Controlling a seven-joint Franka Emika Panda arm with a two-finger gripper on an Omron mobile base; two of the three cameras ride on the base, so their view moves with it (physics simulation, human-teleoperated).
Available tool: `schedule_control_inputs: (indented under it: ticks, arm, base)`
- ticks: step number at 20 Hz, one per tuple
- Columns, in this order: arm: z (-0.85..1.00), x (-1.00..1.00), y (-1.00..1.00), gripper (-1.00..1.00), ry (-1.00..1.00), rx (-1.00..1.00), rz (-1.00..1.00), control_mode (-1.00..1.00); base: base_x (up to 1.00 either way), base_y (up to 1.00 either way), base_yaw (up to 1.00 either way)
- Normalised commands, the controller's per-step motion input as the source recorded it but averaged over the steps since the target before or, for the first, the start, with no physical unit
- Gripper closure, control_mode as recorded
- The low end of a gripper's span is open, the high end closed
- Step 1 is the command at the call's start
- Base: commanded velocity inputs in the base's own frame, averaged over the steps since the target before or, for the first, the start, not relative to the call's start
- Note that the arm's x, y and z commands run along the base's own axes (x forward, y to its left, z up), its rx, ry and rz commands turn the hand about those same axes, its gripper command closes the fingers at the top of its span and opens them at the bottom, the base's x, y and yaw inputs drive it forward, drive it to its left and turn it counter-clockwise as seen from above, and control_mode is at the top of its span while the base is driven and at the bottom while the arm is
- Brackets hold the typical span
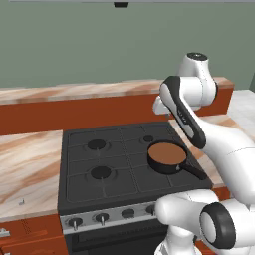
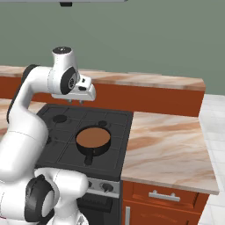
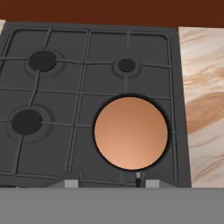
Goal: Pick up the sugar cube(s) and place them in the saucepan with hot chocolate.
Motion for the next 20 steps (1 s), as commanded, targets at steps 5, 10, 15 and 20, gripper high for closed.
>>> schedule_control_inputs:
  ticks: [5, 10, 15, 20]
  arm:
    - [-0.10, -0.10, 0.29, -1.00, 0.01, 0.00, -0.01, -1.00]
    - [-0.07, -0.18, 0.78, -1.00, 0.02, 0.00, 0.00, -1.00]
    - [-0.01, -0.35, 0.94, -1.00, 0.00, 0.00, 0.00, -1.00]
    - [-0.04, -0.55, 1.00, -1.00, 0.00, 0.00, 0.07, -1.00]
  base:
    - [0.00, 0.00, 0.00]
    - [0.00, 0.00, 0.00]
    - [0.00, 0.00, 0.00]
    - [0.00, 0.00, 0.00]
